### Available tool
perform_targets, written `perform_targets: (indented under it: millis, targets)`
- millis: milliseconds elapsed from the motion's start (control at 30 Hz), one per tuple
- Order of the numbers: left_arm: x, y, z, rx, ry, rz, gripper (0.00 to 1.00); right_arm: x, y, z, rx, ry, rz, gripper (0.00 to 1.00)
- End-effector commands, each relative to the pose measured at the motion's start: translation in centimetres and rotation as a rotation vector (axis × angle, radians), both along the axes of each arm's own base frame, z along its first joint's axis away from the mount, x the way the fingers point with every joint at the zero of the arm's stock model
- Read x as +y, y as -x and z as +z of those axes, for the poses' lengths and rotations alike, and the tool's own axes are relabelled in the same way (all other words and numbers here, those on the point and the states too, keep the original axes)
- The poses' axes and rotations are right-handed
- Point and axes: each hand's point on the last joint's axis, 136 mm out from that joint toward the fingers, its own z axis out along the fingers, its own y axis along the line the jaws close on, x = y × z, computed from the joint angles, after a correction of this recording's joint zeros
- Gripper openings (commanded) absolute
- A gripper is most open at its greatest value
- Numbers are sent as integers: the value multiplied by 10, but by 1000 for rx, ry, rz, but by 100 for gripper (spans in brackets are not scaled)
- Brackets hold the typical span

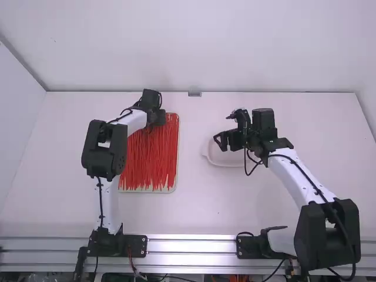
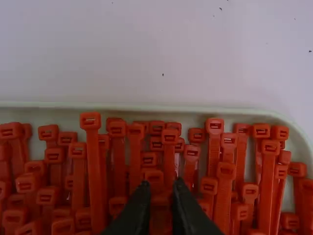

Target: Fasten the cable tie

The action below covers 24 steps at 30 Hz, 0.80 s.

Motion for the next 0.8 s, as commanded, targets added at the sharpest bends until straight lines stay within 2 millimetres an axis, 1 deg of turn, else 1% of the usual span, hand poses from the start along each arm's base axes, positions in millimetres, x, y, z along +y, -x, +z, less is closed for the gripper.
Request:
perform_targets:
  millis: [0, 67, 233, 367, 467, 500, 600, 667, 700, 767]
  targets:
    - [0, 2, -10, 19, -10, 4, 17, 1, -6, 8, -17, -4, 2, 99]
    - [2, 2, -10, 20, -10, 9, 17, 1, -6, 8, -17, -4, 1, 99]
    - [-1, 2, -10, 19, -10, 3, 17, 2, -6, 8, -17, -4, 2, 99]
    - [2, 1, -10, 20, 2, 28, 13, 1, -6, 8, -17, -4, 1, 99]
    - [-1, 2, -10, 19, 2, 22, 12, 1, -6, 8, -17, -4, 1, 99]
    - [3, 1, -9, 17, 2, 28, 11, 1, -6, 8, -17, -4, 1, 99]
    - [-1, 1, -8, 15, 4, 25, 9, 1, -6, 8, -17, -4, 1, 99]
    - [1, 1, -6, 13, 11, 37, 6, 1, -6, 8, -18, -4, 2, 99]
    - [2, 0, -4, 9, 12, 40, 2, 1, -6, 8, -17, -4, 1, 99]
    - [1, 0, -1, 5, 16, 42, 2, 1, -6, 8, -17, -4, 1, 99]
